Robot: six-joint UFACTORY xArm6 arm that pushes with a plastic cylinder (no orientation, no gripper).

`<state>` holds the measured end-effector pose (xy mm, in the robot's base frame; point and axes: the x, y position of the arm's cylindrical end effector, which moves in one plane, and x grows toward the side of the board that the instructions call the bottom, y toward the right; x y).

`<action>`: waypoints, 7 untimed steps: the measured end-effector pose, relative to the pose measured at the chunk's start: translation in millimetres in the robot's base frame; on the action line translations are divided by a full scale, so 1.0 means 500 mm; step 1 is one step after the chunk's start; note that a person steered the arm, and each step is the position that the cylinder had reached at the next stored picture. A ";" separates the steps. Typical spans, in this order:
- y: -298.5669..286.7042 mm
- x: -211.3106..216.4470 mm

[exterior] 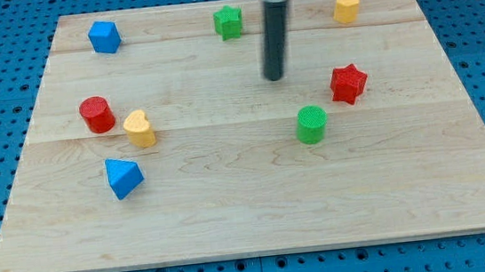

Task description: Place the green circle at the left side of the blue triangle

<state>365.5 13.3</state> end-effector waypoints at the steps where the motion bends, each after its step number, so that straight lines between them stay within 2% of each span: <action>1: -0.157 0.039; 2: -0.276 0.104; 3: -0.366 0.117; 5: -0.422 0.099; 7: -0.421 0.099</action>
<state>414.8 -197.4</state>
